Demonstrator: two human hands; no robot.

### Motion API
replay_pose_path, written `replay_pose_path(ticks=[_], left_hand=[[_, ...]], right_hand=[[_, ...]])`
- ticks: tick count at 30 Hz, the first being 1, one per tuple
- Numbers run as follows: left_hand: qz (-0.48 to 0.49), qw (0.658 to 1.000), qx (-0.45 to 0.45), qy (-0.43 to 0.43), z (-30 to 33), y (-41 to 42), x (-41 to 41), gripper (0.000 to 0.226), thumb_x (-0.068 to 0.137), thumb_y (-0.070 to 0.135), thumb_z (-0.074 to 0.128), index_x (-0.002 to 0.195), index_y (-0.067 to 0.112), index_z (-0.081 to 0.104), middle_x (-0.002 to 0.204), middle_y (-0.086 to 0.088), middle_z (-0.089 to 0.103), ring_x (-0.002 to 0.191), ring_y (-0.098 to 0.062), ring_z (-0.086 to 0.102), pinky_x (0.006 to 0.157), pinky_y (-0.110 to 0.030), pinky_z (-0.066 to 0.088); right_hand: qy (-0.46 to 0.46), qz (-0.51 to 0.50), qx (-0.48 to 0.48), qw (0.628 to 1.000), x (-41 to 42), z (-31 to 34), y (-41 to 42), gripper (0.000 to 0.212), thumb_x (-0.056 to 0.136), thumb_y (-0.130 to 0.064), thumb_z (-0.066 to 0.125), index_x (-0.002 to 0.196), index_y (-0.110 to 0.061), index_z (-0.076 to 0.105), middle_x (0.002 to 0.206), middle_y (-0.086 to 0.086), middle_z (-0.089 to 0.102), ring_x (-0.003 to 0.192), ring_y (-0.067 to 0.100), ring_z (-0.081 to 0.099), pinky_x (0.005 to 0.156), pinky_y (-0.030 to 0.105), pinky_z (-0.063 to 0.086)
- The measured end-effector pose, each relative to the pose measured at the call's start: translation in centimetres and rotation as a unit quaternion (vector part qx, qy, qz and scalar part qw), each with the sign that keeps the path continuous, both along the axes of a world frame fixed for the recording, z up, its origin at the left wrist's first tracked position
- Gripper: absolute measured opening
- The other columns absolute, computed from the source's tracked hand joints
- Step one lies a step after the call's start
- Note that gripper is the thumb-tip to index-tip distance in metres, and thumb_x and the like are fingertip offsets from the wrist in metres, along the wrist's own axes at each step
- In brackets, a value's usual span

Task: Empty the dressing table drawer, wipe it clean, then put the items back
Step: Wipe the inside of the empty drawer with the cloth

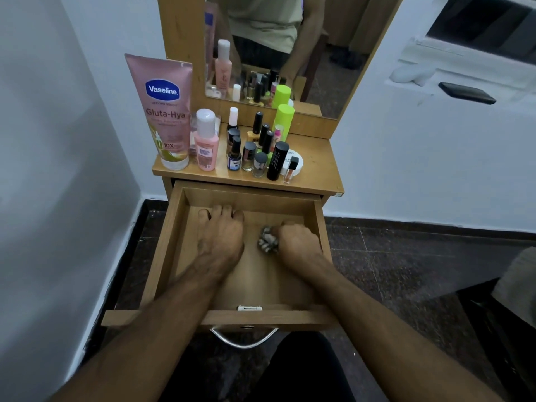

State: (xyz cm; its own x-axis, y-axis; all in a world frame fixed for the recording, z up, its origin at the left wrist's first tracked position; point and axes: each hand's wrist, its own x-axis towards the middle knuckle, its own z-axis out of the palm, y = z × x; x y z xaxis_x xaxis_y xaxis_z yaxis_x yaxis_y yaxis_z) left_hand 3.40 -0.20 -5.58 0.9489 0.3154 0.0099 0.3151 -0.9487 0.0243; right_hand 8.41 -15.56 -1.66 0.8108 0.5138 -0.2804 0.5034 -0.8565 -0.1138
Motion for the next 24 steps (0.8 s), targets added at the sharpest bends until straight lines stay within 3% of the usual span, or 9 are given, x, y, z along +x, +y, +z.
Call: replay_pose_path(ticks=[5,10,14,17,19,24], left_hand=[[0.005,1.0,-0.015,0.006,0.4,-0.2,-0.1,0.044,0.091,0.025,0.056,0.135,0.021,0.053,0.135,-0.006,0.054,0.126,-0.026,0.044,0.104,-0.047,0.031],[-0.001,1.0,-0.013,0.004,0.6,-0.2,-0.3,0.05,0.088,0.026,0.061,0.137,0.022,0.052,0.137,-0.006,0.052,0.127,-0.025,0.043,0.106,-0.046,0.031],[0.0,1.0,-0.018,0.012,0.4,-0.1,-0.4,0.053,0.088,0.029,0.063,0.139,0.022,0.05,0.139,-0.006,0.051,0.13,-0.026,0.042,0.108,-0.046,0.03],[0.001,1.0,-0.025,0.018,0.4,-0.1,-0.2,0.054,0.088,0.029,0.063,0.139,0.023,0.05,0.14,-0.006,0.05,0.13,-0.026,0.041,0.108,-0.046,0.03],[0.006,1.0,-0.023,0.017,0.3,-0.1,-0.1,0.051,0.088,0.027,0.06,0.138,0.023,0.05,0.14,-0.006,0.051,0.13,-0.025,0.042,0.107,-0.046,0.029],[0.013,0.999,-0.023,0.019,0.0,-0.2,-0.1,0.052,0.088,0.029,0.062,0.139,0.022,0.051,0.141,-0.006,0.051,0.131,-0.025,0.042,0.109,-0.047,0.029]], right_hand=[[0.008,0.063,-0.079,0.995,-2.7,-2.1,-1.4,0.04,0.105,-0.034,0.049,0.142,-0.017,0.049,0.133,0.013,0.047,0.104,0.026,0.057,0.083,0.04,0.056],[-0.068,-0.028,-0.149,0.986,0.6,-1.7,0.3,0.054,0.106,-0.017,0.047,0.154,0.001,0.03,0.155,0.024,0.034,0.11,0.031,0.066,0.077,0.036,0.059],[-0.057,-0.082,-0.165,0.981,1.8,-1.5,2.1,0.054,0.096,-0.019,0.066,0.145,-0.004,0.048,0.143,0.02,0.044,0.108,0.028,0.063,0.073,0.036,0.055],[-0.078,-0.076,-0.168,0.98,1.9,-1.8,2.7,0.042,0.099,-0.019,0.06,0.139,-0.004,0.054,0.138,0.023,0.05,0.112,0.03,0.061,0.073,0.035,0.053],[-0.086,-0.057,-0.19,0.976,1.5,-2.0,2.4,0.035,0.103,-0.017,0.053,0.134,-0.002,0.057,0.135,0.023,0.055,0.114,0.031,0.062,0.08,0.035,0.055],[-0.059,0.007,-0.223,0.973,2.1,-1.4,2.7,0.021,0.104,-0.018,0.051,0.111,-0.011,0.07,0.114,0.008,0.071,0.103,0.024,0.067,0.075,0.034,0.05]])
